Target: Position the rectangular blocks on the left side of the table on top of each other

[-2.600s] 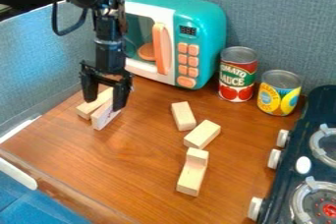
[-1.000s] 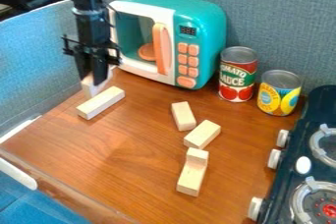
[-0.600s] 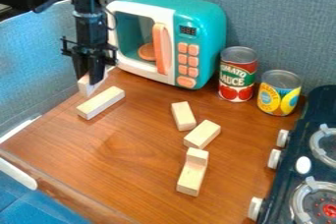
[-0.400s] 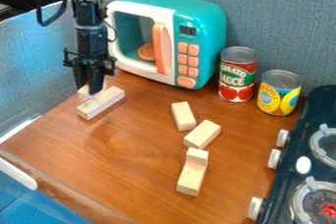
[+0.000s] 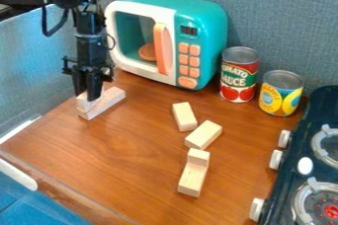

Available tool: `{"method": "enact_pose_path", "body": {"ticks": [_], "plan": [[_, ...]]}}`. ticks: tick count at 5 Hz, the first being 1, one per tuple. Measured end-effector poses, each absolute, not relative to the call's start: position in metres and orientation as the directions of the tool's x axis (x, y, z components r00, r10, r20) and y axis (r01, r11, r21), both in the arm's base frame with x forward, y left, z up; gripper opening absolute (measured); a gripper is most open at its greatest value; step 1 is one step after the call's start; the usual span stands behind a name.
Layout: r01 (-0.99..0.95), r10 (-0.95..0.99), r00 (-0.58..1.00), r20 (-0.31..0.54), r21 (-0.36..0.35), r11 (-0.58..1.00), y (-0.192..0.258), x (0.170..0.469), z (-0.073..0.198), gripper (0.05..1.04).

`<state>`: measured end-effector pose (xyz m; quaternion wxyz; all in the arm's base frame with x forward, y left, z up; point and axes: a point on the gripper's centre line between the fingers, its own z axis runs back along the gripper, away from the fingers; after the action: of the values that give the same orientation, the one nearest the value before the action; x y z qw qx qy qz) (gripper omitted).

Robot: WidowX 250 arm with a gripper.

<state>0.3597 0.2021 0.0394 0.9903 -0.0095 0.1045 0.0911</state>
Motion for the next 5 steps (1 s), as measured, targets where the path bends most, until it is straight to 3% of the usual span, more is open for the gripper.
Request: {"method": "enact_pose_path", "body": {"ticks": [2, 3, 5], "plan": [[-0.203, 0.199, 0.958, -0.206, -0.001, 0.979, 0.2082, 0.3587, 0.0403, 0.275], [-0.205, 0.2, 0.958, -0.204, 0.0, 0.979, 0.2085, 0.3592, 0.0406, 0.364], [-0.204, 0.199, 0.96, -0.195, -0.002, 0.979, 0.2084, 0.3605, 0.04, 0.927]]}}
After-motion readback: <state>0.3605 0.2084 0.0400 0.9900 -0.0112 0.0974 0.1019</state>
